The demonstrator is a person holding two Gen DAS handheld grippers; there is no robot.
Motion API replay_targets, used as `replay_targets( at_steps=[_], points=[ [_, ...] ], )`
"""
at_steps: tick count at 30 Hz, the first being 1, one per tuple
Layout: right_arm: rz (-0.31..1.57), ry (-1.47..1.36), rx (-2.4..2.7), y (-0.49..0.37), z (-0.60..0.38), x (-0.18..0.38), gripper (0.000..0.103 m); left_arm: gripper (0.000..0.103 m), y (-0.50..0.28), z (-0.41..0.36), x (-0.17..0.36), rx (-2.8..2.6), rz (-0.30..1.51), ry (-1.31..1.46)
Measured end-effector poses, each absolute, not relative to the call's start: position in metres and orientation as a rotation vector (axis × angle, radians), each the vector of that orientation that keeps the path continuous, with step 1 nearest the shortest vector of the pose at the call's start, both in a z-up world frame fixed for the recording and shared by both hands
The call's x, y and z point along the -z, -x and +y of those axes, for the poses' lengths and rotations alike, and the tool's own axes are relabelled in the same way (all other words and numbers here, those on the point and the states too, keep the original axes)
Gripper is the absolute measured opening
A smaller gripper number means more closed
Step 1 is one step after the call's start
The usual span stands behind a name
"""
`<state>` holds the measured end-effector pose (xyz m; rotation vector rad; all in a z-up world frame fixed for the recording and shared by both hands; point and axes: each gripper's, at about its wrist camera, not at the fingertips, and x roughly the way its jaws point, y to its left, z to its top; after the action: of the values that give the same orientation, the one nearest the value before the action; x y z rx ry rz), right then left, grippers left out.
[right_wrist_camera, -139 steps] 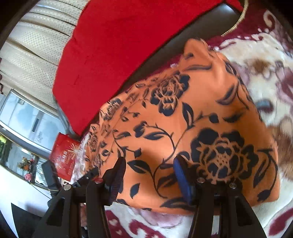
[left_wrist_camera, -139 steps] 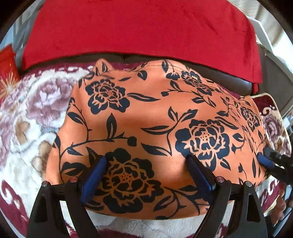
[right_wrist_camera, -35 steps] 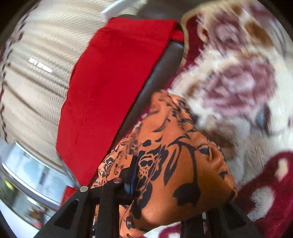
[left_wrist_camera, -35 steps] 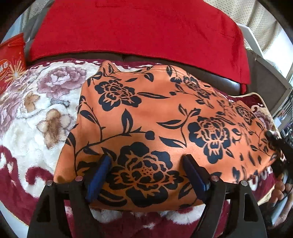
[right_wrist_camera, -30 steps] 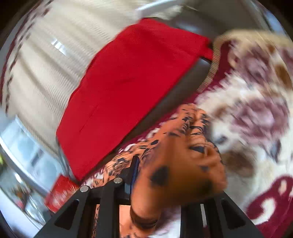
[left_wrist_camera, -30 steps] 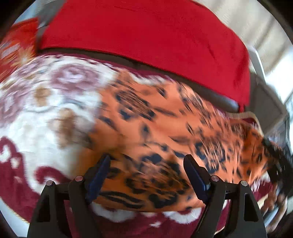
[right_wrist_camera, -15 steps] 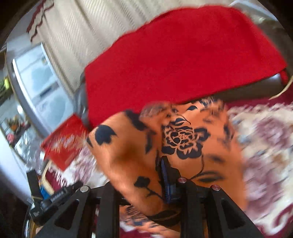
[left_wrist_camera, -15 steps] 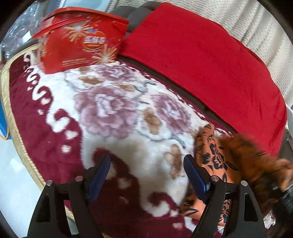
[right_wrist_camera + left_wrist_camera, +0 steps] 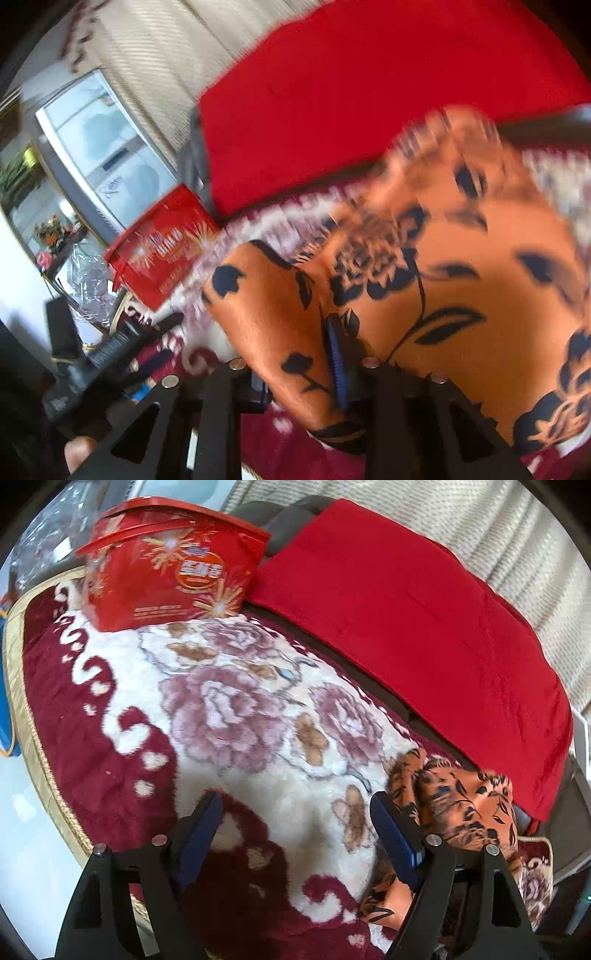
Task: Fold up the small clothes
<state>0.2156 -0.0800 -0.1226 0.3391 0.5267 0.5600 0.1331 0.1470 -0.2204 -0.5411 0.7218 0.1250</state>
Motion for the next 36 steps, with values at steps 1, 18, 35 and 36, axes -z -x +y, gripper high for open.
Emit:
replay_targets(
  at_steps=[1, 18, 35, 36],
  points=[
    [0.587, -0.355, -0.57, -0.223, -0.081, 0.13, 0.031, 0.083, -0.135, 0.145, 0.22, -0.118, 0.725, 0.537],
    [0.484, -0.443, -0.623, -0.194, -0.232, 0.112, 0.051, 0.083, -0.135, 0.051, 0.209, 0.12, 0.662, 0.269],
    [0.573, -0.232, -0.5, -0.3, -0.177, 0.041, 0.037, 0.083, -0.138, 0.028, 0.227, 0.147, 0.742, 0.233],
    [0.594, -0.232, -0.493, -0.314, -0.171, 0.04, 0.037, 0.083, -0.141, 0.024, 0.23, 0.154, 0.755, 0.217]
  ],
)
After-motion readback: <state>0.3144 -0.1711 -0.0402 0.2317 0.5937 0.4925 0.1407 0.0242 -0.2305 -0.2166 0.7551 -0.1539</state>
